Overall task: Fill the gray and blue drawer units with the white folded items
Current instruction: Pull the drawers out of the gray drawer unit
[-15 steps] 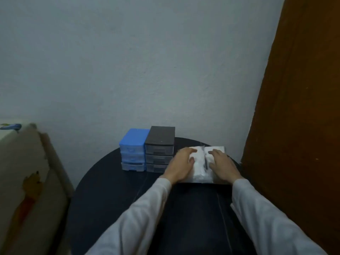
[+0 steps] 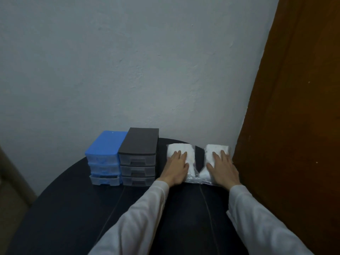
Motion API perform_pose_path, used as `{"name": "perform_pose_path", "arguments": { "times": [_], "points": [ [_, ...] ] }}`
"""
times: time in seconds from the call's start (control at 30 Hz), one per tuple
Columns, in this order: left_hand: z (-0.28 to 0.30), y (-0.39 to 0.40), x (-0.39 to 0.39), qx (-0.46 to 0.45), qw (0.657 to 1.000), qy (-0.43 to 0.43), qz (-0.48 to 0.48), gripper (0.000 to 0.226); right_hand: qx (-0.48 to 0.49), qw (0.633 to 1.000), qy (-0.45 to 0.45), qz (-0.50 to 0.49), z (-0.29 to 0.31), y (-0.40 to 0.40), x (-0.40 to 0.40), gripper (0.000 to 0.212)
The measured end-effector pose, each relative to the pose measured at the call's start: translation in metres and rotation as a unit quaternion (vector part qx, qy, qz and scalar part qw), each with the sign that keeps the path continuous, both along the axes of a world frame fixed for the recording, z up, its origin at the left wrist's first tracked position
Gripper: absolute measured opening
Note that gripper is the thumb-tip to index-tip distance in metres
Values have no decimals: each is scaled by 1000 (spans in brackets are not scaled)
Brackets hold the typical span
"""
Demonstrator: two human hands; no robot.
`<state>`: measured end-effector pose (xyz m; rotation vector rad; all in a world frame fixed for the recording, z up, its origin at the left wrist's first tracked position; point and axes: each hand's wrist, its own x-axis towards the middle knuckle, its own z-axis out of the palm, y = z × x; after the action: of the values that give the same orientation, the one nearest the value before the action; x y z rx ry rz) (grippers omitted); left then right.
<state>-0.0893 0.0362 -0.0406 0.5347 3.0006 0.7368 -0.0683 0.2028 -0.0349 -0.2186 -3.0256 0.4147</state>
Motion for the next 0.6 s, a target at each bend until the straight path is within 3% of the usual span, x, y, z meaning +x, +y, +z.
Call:
{"name": "perform_pose_path", "arguments": {
  "times": [0.37, 0.6],
  "points": [
    [0, 15, -32, -45, 998, 4, -33, 50, 3, 1000, 0, -1, -7, 13, -18, 57],
    [10, 10, -19, 24, 999, 25, -26, 49, -13, 1000, 9, -2, 6, 12, -13, 60]
  ]
}}
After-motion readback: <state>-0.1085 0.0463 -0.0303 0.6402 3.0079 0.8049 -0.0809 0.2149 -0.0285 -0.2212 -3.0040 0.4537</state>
